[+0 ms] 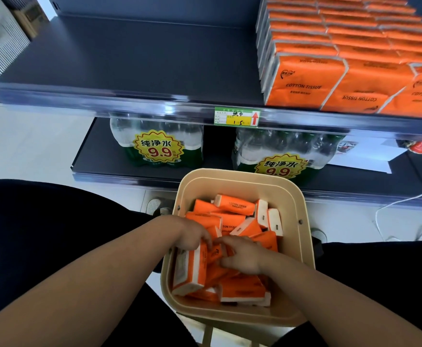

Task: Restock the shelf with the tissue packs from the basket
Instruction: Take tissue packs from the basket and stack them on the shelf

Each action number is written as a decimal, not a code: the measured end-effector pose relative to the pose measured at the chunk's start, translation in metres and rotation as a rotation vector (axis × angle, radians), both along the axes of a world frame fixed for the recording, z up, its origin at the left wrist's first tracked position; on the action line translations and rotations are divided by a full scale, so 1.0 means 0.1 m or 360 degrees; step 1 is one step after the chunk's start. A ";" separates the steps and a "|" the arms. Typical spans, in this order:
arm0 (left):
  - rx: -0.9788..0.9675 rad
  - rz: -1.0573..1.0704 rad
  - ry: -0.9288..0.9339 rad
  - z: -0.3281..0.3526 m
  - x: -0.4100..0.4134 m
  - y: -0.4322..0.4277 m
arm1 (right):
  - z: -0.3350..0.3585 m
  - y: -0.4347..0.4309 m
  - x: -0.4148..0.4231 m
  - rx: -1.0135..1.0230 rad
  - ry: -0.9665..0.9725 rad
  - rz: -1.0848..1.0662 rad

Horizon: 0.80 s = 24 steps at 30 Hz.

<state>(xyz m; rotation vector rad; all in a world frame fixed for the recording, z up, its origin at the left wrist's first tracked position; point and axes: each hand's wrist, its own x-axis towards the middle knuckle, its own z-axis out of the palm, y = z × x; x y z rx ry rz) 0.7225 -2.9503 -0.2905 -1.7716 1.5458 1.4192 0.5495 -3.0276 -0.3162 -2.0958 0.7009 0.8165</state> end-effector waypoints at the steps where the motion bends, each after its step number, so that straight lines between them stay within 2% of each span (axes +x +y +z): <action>1: -0.0005 0.0013 -0.0003 0.01 -0.01 0.00 | 0.00 0.00 0.00 0.0035 0.0008 -0.0015; 5: 0.0018 -0.0043 -0.0044 0.03 0.01 0.02 | -0.10 0.00 -0.04 0.0102 0.0143 0.0001; 9: -0.0148 -0.0134 -0.0118 0.05 0.04 0.03 | -0.15 0.00 -0.02 0.0127 0.0132 -0.0027; 12: -0.0370 -0.0056 -0.0004 0.10 0.11 0.00 | -0.13 -0.10 0.00 -0.0058 -0.0013 -0.0122; 15: -0.0587 0.0156 0.0263 0.19 0.23 -0.04 | -0.01 -0.27 0.01 -0.0147 -0.0331 -0.0571; 17: -0.0806 0.0333 0.0382 0.23 0.26 -0.09 | 0.12 -0.38 -0.01 0.0105 -0.0376 -0.0988; 19: -0.1150 0.0526 0.0442 0.24 0.22 -0.13 | 0.22 -0.46 -0.06 0.0596 -0.0304 -0.1324; 21: -0.1453 0.0660 0.0386 0.20 0.17 -0.15 | 0.27 -0.51 -0.10 0.0981 -0.0243 -0.1461; 24: -0.1638 0.0787 0.0318 0.14 0.10 -0.16 | 0.25 -0.53 -0.13 0.1159 -0.0330 -0.1520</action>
